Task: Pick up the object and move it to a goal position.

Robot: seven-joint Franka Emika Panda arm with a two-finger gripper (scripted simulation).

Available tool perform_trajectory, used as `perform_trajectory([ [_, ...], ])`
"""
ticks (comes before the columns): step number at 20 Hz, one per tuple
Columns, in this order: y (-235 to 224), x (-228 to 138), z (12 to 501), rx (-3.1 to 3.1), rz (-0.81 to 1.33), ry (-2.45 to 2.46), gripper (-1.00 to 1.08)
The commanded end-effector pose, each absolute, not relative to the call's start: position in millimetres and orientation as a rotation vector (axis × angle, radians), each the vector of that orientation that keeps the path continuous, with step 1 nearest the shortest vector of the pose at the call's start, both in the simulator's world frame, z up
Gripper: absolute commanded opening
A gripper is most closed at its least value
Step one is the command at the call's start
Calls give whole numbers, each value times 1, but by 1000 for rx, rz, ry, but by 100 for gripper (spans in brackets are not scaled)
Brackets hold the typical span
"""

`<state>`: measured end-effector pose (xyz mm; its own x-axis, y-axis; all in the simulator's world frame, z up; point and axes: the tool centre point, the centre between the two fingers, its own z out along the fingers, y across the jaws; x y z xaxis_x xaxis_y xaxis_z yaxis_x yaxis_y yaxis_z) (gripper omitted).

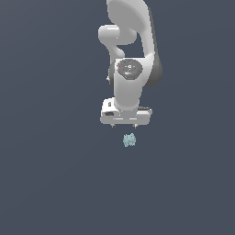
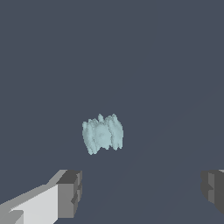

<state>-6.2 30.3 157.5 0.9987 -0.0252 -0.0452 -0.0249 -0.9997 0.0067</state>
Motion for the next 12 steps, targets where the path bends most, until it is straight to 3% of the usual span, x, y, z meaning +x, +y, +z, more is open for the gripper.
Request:
perform_trajectory([
  [1,32,-6,155,3133,-69,-111,100],
  [12,42,-3,137,3091,-55,-544,100],
])
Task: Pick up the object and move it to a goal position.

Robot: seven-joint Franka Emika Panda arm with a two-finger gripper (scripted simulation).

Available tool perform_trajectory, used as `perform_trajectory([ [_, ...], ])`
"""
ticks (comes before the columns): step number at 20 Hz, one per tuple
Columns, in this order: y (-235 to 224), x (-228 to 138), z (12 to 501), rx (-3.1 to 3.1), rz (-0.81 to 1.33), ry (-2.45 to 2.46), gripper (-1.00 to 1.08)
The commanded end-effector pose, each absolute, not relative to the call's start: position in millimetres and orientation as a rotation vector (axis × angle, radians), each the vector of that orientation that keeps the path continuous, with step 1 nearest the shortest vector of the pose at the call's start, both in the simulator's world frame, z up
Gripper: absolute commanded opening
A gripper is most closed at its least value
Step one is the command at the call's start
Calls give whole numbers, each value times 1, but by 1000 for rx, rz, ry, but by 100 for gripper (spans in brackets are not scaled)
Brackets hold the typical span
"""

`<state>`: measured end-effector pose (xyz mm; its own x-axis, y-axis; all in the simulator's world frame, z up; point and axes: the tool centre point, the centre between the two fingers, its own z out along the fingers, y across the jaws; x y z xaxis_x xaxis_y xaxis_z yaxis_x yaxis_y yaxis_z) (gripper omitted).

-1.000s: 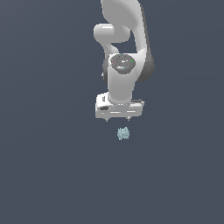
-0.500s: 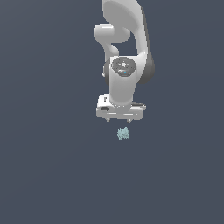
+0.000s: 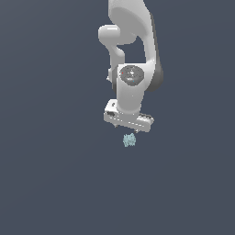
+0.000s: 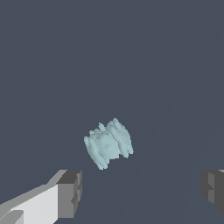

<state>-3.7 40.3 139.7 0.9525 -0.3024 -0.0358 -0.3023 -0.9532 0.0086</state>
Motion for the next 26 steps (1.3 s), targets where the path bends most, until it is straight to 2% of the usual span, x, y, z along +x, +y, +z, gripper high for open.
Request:
perform_trajectory([
  [1,42,-3,136,3083,-54,-585,100],
  [26,61,1,98,2742,-12,-1531,100],
])
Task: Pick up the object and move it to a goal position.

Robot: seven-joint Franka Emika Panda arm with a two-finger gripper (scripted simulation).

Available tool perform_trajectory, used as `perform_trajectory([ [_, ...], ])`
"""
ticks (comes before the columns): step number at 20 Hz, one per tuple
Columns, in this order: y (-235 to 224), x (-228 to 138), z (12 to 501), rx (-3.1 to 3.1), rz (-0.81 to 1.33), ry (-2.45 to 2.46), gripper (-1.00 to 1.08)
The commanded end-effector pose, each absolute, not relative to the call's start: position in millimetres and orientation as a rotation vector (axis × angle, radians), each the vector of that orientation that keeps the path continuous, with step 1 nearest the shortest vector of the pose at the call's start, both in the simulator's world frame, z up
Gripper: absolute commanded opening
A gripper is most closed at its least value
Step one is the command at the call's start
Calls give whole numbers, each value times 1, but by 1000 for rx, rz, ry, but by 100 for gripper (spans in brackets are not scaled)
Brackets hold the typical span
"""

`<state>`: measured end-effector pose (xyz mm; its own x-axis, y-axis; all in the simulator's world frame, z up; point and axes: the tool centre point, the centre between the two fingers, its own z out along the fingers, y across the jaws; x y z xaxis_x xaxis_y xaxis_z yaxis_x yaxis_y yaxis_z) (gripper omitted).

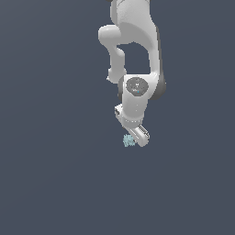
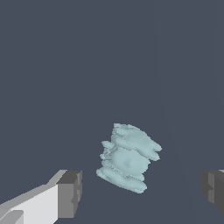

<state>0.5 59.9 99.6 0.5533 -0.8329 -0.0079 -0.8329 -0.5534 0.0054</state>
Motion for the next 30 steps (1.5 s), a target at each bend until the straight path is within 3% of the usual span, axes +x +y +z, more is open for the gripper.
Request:
perform_trajectory([
  [1,61,1,97,2728,-10,-1556,100],
  [18,64,1,87,2639,-1,-1705,100],
  [30,64,1,41,2635,0,-1710,100],
])
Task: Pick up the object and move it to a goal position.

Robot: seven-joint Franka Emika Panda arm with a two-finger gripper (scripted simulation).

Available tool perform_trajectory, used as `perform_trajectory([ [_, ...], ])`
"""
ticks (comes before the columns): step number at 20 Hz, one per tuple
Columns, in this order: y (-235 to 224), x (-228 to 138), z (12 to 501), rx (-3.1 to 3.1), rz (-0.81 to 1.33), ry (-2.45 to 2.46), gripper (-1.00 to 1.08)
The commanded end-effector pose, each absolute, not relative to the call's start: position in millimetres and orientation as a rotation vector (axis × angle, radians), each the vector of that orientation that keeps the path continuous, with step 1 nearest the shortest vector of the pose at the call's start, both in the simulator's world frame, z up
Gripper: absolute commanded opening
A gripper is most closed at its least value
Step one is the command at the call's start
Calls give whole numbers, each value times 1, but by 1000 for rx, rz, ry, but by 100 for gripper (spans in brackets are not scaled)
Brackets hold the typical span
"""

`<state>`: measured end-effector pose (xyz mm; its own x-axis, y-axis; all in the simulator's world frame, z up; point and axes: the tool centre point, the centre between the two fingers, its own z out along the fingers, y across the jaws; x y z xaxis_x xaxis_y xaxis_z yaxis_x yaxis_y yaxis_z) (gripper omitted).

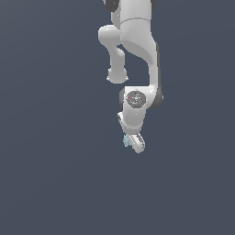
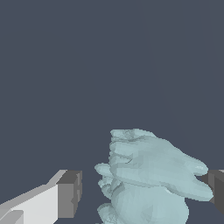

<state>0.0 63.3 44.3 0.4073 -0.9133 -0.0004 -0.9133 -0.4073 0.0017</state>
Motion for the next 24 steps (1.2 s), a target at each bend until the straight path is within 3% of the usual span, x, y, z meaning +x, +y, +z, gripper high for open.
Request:
perform_trajectory([
  [1,64,1,41,2635,0,-1710,100],
  [2,64,1,40,2635,0,-1710,100],
  [3,64,1,40,2635,0,-1710,-100],
  [16,63,1,44,2636,1,-1710,-100],
  [24,45,0,76,2636,0,-1711,-100],
])
